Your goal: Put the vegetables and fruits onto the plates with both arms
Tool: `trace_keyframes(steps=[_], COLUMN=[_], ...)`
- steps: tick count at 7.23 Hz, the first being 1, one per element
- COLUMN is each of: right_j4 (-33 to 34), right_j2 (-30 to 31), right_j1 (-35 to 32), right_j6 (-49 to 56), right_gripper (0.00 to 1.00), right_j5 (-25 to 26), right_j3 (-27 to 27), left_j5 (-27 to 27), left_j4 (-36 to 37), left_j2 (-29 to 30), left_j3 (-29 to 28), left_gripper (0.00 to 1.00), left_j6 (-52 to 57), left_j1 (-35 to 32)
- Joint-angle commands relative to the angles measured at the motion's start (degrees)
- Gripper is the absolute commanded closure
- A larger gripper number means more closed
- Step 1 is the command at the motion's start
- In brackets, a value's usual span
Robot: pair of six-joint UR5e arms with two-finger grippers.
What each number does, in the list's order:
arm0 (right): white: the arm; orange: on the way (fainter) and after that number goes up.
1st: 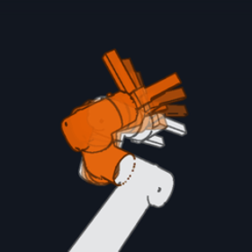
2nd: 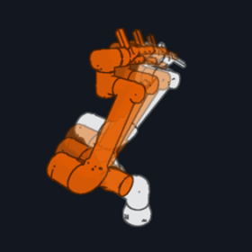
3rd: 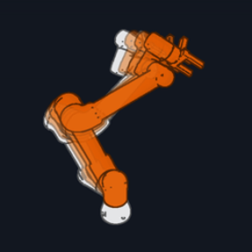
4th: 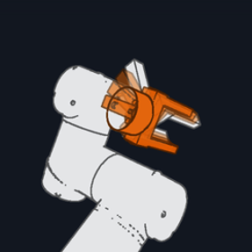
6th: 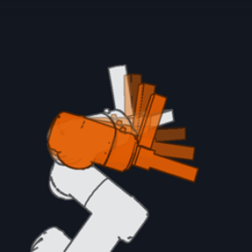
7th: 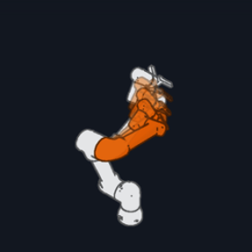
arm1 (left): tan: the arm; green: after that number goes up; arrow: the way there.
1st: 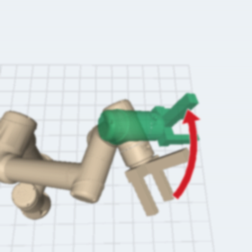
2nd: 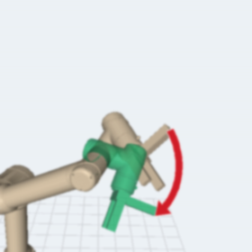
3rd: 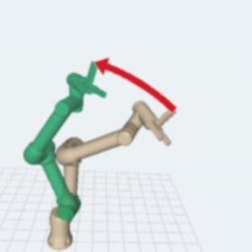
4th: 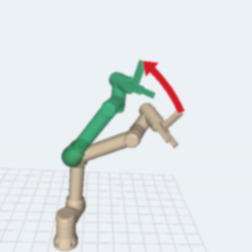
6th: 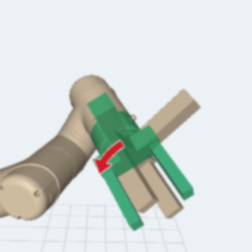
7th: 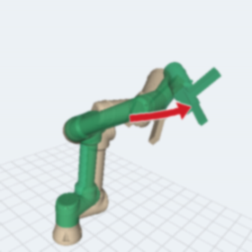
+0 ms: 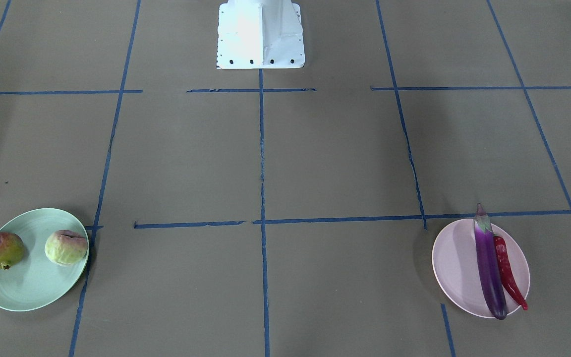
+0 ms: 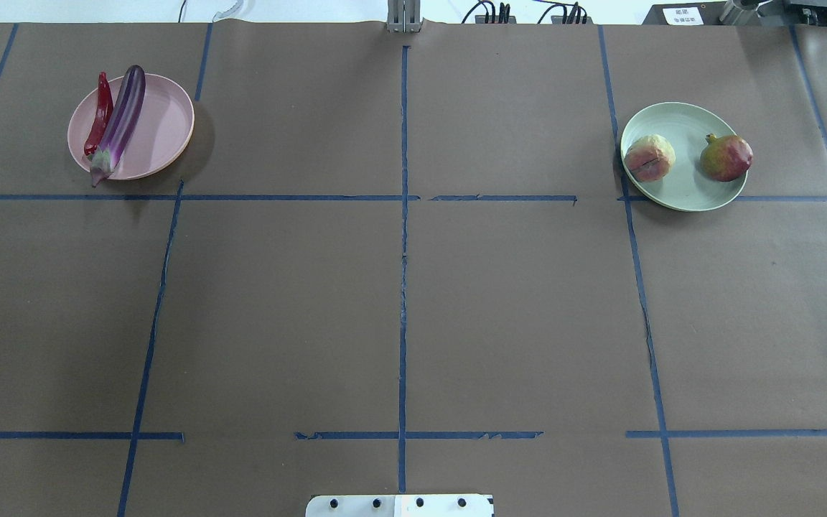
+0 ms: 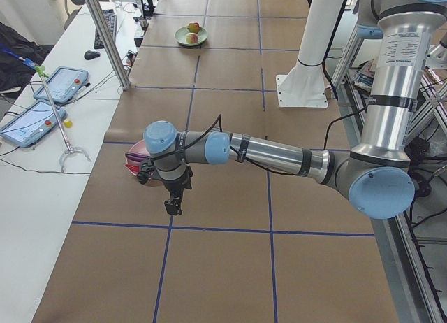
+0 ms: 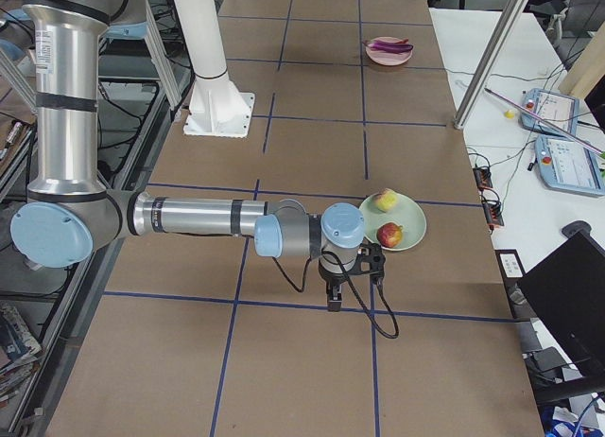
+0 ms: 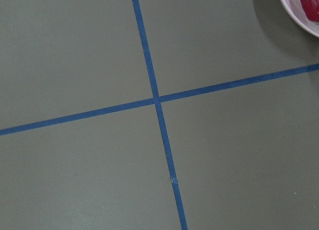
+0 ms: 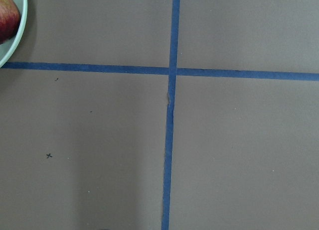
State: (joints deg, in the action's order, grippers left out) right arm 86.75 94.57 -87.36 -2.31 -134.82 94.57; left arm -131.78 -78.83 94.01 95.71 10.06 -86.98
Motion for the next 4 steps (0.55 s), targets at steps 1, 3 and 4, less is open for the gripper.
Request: trace_keyframes(steps=[1, 3, 4], right_j4=[0.0, 0.0, 0.0], right_j2=[0.0, 0.0, 0.0], right_j1=[0.0, 0.0, 0.0], right_j6=[-0.1, -0.1, -0.1], right_gripper=[0.00, 0.00, 0.00], right_j5=[-0.1, 0.0, 0.0], right_j3=[0.0, 0.0, 0.0], left_j5=[-0.3, 0.0, 0.1], left_j4=[0.4, 0.4, 0.3], left_j2=[-1.0, -2.3, -2.2], left_j3=[0.4, 0.4, 0.4], left_gripper=[0.00, 0.00, 0.00], left_j6=[-0.1, -0.2, -0.2], left_j1=[0.0, 0.0, 0.1])
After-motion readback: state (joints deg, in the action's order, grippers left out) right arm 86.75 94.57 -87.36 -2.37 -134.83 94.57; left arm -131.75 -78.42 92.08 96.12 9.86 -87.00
